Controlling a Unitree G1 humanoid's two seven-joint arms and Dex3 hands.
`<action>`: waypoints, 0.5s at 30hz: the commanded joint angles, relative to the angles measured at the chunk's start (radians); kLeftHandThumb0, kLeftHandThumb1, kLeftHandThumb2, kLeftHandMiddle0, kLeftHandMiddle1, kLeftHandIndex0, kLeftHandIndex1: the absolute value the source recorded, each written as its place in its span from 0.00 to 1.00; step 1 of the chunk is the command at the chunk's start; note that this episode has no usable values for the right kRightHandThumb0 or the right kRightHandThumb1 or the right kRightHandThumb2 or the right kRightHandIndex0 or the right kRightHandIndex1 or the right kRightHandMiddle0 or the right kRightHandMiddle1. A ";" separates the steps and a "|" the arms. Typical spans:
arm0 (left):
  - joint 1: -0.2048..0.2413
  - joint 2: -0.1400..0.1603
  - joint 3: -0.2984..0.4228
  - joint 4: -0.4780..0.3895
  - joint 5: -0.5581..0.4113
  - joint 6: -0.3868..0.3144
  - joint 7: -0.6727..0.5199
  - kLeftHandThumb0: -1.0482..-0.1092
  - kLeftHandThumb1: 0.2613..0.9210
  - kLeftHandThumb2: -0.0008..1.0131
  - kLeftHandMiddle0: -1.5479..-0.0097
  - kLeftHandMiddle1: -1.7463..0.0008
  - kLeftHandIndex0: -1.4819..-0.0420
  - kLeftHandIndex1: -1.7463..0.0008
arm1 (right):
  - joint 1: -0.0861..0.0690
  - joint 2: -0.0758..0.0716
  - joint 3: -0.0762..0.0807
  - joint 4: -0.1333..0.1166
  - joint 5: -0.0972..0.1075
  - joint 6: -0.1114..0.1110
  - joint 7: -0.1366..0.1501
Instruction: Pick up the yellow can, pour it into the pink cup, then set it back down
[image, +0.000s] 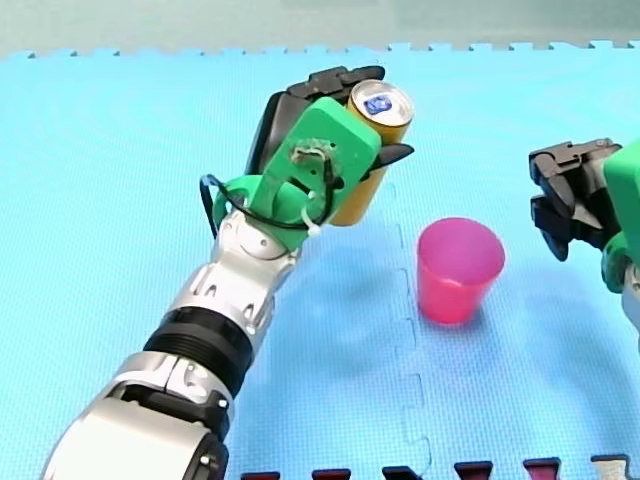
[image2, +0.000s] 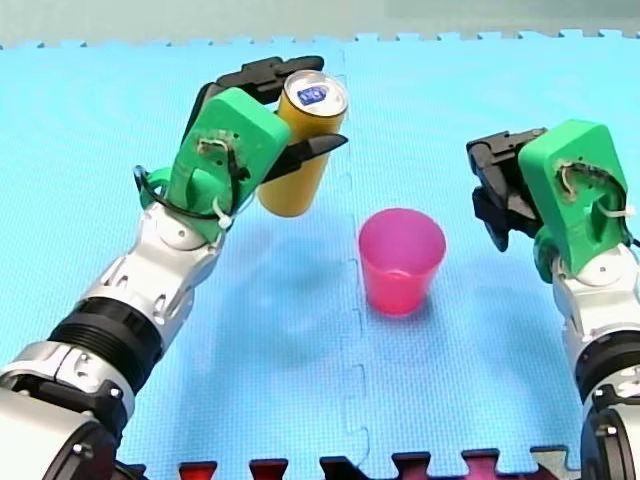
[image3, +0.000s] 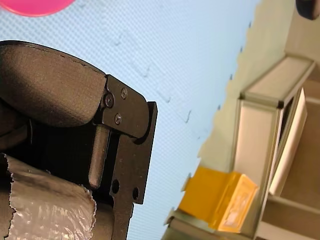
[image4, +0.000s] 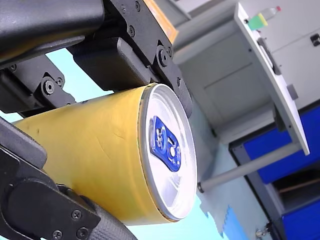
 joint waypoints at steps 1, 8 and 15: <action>-0.024 -0.004 -0.009 -0.004 0.006 -0.019 0.000 0.68 0.84 0.00 0.14 1.00 0.20 1.00 | -0.003 -0.001 -0.005 -0.001 0.010 0.004 0.017; -0.063 -0.018 -0.049 -0.017 0.050 0.031 0.009 0.68 0.84 0.00 0.15 1.00 0.20 1.00 | -0.008 0.040 -0.095 -0.012 0.134 0.003 0.136; -0.079 -0.025 -0.061 -0.019 0.060 0.051 0.016 0.71 0.86 0.00 0.14 1.00 0.21 1.00 | -0.014 0.049 -0.106 -0.013 0.151 0.015 0.149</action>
